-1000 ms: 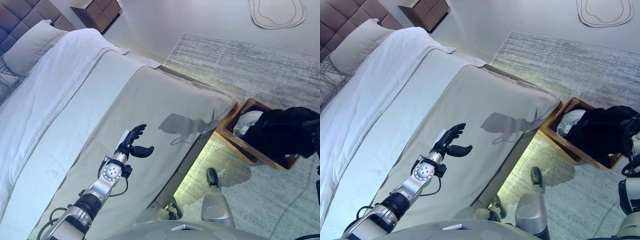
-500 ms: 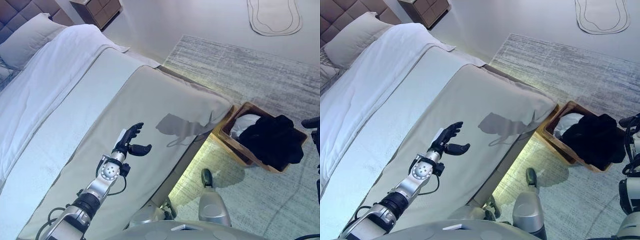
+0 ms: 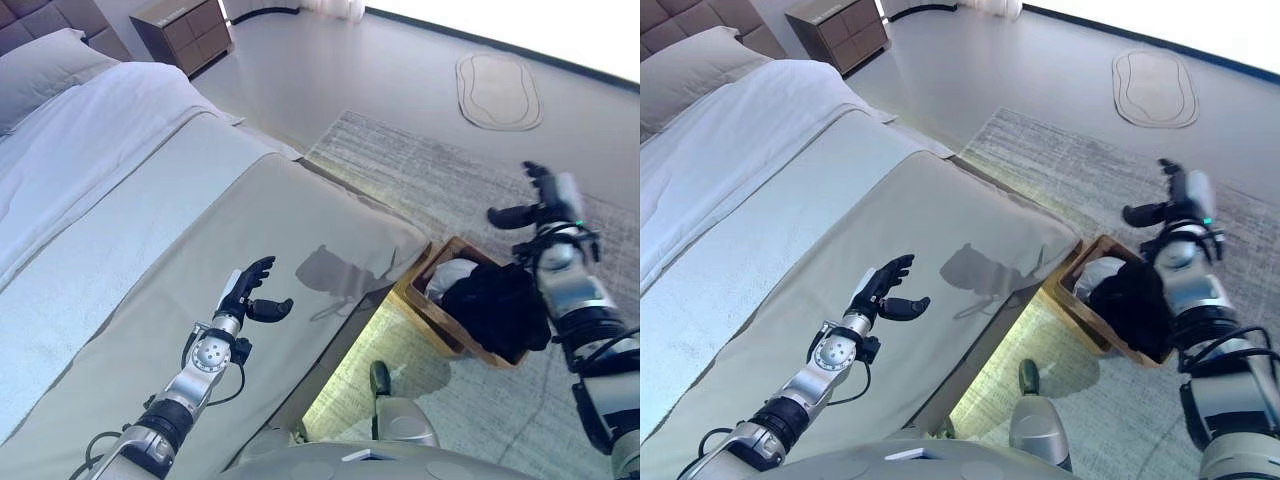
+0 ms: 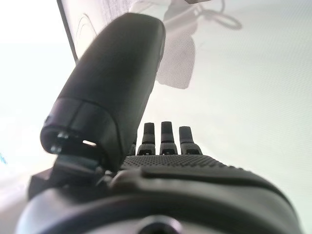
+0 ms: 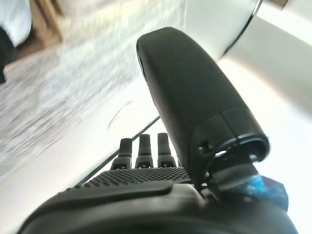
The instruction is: Pick up the clothes from the bed and place them into the basket
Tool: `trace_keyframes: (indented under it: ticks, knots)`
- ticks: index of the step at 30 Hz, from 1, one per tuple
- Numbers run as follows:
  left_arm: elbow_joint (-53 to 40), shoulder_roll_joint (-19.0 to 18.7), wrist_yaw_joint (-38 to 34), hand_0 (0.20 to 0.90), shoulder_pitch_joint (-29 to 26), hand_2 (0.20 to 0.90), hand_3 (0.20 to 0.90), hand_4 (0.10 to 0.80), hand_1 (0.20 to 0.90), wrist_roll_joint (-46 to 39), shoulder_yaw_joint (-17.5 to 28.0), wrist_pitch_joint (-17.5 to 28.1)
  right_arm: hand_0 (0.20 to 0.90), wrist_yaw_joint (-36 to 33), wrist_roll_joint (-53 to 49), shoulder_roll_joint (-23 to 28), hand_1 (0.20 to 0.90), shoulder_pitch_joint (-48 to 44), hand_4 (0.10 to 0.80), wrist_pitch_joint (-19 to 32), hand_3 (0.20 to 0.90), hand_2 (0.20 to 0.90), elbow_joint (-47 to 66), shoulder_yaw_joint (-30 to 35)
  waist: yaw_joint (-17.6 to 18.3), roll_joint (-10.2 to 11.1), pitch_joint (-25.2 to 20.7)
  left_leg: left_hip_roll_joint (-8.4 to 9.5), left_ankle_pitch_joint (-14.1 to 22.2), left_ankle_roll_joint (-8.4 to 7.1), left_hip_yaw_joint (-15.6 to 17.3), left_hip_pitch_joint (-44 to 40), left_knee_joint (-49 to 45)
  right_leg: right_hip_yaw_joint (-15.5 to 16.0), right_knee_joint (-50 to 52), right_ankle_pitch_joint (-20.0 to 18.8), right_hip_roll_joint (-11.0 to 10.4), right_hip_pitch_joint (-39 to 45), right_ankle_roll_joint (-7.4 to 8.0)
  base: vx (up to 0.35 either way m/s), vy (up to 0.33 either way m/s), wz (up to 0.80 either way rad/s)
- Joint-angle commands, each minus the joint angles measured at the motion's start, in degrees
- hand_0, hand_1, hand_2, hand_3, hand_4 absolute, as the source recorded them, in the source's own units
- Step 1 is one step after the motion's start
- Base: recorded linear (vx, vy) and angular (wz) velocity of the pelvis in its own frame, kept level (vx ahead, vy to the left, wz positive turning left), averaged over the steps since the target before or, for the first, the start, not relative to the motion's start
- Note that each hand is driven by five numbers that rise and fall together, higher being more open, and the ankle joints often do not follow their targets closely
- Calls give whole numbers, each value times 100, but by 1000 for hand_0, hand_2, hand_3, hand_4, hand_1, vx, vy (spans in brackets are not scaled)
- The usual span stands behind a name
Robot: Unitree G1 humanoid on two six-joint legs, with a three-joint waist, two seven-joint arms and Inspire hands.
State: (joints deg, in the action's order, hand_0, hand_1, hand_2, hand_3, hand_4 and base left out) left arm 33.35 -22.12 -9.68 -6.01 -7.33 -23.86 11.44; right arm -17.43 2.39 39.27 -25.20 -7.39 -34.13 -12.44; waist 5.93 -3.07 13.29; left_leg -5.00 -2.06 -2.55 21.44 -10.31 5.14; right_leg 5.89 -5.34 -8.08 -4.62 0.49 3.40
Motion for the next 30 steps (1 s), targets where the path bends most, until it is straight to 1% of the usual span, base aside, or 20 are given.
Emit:
trace_keyframes:
  ticks: [1, 2, 5, 7, 10, 12, 13, 17, 19, 25, 30]
  knots:
    - [29, 28, -349, 900, -78, 900, 900, 800, 900, -124, 240, 326, 900, -389, 718, 20, 900, -143, 800, 551, 900, 900, 463, -230, -159, 234, -495, -301, 409, -172, -330, -75, -14, 147, 34, 387, -256, 176, 170, -25, 4, 13]
    - [27, 44, -365, 900, -63, 900, 900, 800, 900, -116, 246, 312, 900, -395, 780, 4, 900, -119, 800, 561, 900, 900, 505, -246, -177, 238, -494, -303, 406, -168, -347, -63, -14, 170, 34, 390, -267, 181, 171, -36, 1, 20]
    - [-23, 74, -404, 900, 71, 900, 900, 800, 900, -66, 360, 255, 900, -431, 960, -72, 900, 151, 800, 676, 900, 900, 816, -258, -312, 257, -520, -312, 387, -159, -461, 47, -14, 372, 34, 424, -343, 219, 207, -38, -20, 22]
    - [-7, 79, -439, 900, 197, 900, 900, 800, 900, -38, 433, 241, 900, -443, 952, -191, 900, 408, 800, 841, 900, 900, 1069, -290, -390, 277, -570, -309, 356, -156, -556, 127, -14, 501, 34, 457, -374, 265, 236, -5, -24, 26]
    - [0, 131, -492, 900, 403, 900, 900, 800, 900, -80, 553, 184, 900, -487, 1310, -412, 900, 844, 800, 1072, 900, 900, 1411, -458, -491, 275, -645, -295, 334, -132, -685, 206, -14, 630, 34, 503, -413, 320, 251, 6, -2, 20]
    - [21, 183, -511, 900, 546, 900, 900, 800, 900, -76, 646, 161, 900, -567, 1418, -590, 900, 1181, 800, 1203, 900, 900, 1419, -567, -583, 266, -717, -284, 333, -126, -756, 241, -14, 773, 34, 527, -456, 379, 278, 19, -1, 22]
    - [39, 210, -500, 900, 578, 900, 900, 800, 900, -33, 673, 144, 900, -659, 1563, -677, 900, 1261, 800, 1196, 900, 900, 1318, -617, -629, 264, -745, -277, 332, -123, -792, 254, -14, 829, 34, 535, -474, 407, 286, 33, 2, 35]
    - [143, 269, -524, 900, 669, 900, 900, 800, 900, 83, 705, 55, 900, -962, 1601, -1011, 900, 1423, 800, 1203, 900, 900, 976, -869, -852, 251, -801, -248, 339, -118, -990, 295, -14, 1104, 34, 588, -557, 564, 322, 24, 0, 36]
    - [257, 286, -483, 900, 692, 900, 900, 800, 900, 170, 762, 28, 900, -979, 1488, -1158, 900, 1495, 800, 1137, 900, 900, 925, -991, -967, 249, -833, -215, 339, -107, -1104, 346, -14, 1238, 34, 613, -600, 609, 341, 2, -5, 39]
    - [681, 288, -398, 900, 710, 900, 900, 800, 900, 320, 892, 96, 900, -1211, 1452, -1420, 900, 1573, 800, 990, 900, 900, 699, -1174, -1218, 257, -823, -166, 334, -93, -1321, 391, -14, 1527, 34, 659, -681, 765, 379, -4, -23, 33]
    - [1076, 312, -214, 900, 728, 900, 900, 800, 900, 434, 1027, 43, 900, -910, 1219, -1498, 900, 1666, 800, 969, 900, 900, 554, -1196, -1313, 308, -810, -134, 331, -61, -1383, 388, -14, 1604, 34, 657, -706, 829, 409, 37, -32, 19]
